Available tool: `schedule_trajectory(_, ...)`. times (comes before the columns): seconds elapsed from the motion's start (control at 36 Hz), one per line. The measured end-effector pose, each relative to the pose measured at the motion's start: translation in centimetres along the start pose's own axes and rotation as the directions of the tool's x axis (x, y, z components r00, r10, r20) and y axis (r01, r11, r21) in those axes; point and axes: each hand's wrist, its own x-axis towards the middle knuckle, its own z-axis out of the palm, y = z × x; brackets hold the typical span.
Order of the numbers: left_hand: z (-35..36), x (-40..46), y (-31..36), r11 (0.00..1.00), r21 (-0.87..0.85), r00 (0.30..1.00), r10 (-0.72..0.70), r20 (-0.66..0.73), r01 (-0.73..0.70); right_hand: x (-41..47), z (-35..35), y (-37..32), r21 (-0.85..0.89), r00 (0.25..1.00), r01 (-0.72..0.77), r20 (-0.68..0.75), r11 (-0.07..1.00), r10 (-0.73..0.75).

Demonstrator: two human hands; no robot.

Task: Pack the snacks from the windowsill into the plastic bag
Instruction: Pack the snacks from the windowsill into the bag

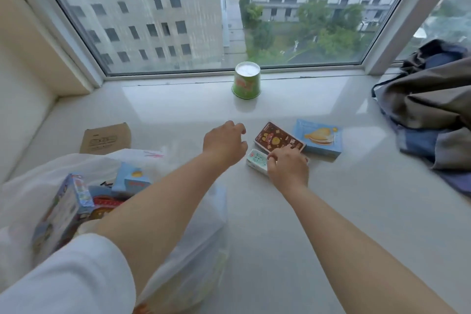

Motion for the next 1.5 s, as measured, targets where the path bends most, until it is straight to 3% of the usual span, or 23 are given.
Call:
schedule_trajectory(0.25, 9.6, 5.2, 5.4, 0.987, 0.133, 0.953, 0.044, 0.3, -0.087, 4.2, 3.0, 11.6, -0.036, 0.927, -0.217, 0.304, 0.976, 0.217)
schedule_trajectory(0.36, 13.6, 7.3, 5.4, 0.965, 0.204, 0.914, 0.072, 0.398, -0.164, 6.9, 4.6, 14.3, 0.045, 0.887, -0.348, 0.339, 0.936, 0.314)
schedule_trajectory(0.42, 15.2, 8.2, 5.2, 0.953, 0.229, 0.896, 0.081, 0.436, -0.198, 8.7, 5.4, 14.8, 0.082, 0.909, -0.334, 0.29, 0.939, 0.299)
schedule_trajectory(0.53, 17.7, 9.6, 4.7, 0.949, 0.25, 0.908, 0.076, 0.411, -0.192, 12.5, 6.3, 14.4, 0.091, 0.967, -0.184, 0.194, 0.979, 0.164)
schedule_trajectory(0.67, 19.4, 10.8, 4.0, 0.933, 0.312, 0.92, 0.049, 0.389, -0.181, 16.2, 7.5, 13.7, 0.017, 0.949, -0.081, 0.308, 0.997, 0.072)
schedule_trajectory(0.75, 20.0, 10.7, 3.3, 0.927, 0.329, 0.911, 0.028, 0.412, -0.178, 16.8, 8.1, 13.3, -0.057, 0.919, -0.107, 0.375, 0.993, 0.121)
schedule_trajectory(0.89, 20.3, 9.1, 1.1, 0.925, 0.346, 0.913, 0.005, 0.408, -0.159, 16.8, 8.9, 13.4, -0.113, 0.835, -0.334, 0.425, 0.936, 0.349)
schedule_trajectory(0.97, 20.7, 7.7, -0.4, 0.944, 0.328, 0.917, -0.114, 0.383, -0.02, 16.3, 9.4, 13.6, -0.026, 0.771, -0.401, 0.531, 0.916, 0.352)
schedule_trajectory(1.06, 20.6, 6.9, -1.4, 0.937, 0.257, 0.882, -0.317, 0.348, 0.236, 15.6, 9.7, 13.7, 0.009, 0.799, -0.356, 0.521, 0.934, 0.299)
schedule_trajectory(1.11, 20.6, 7.0, -2.0, 0.853, 0.095, 0.786, -0.511, 0.347, 0.513, 15.1, 9.6, 13.7, 0.01, 0.807, -0.313, 0.531, 0.95, 0.26)
schedule_trajectory(1.19, 20.7, 7.6, -2.9, 0.556, -0.166, 0.572, -0.722, 0.389, 0.814, 14.4, 9.4, 14.1, 0.026, 0.76, -0.259, 0.622, 0.965, 0.187)
schedule_trajectory(1.25, 21.0, 7.9, -3.5, 0.46, -0.231, 0.514, -0.743, 0.429, 0.857, 14.1, 9.4, 14.2, 0.014, 0.733, -0.21, 0.664, 0.978, 0.148)
schedule_trajectory(1.5, 21.6, 8.2, -3.6, 0.395, -0.245, 0.464, -0.76, 0.455, 0.886, 15.3, 9.7, 12.9, -0.186, 0.731, 0.041, 0.675, 0.982, 0.097)
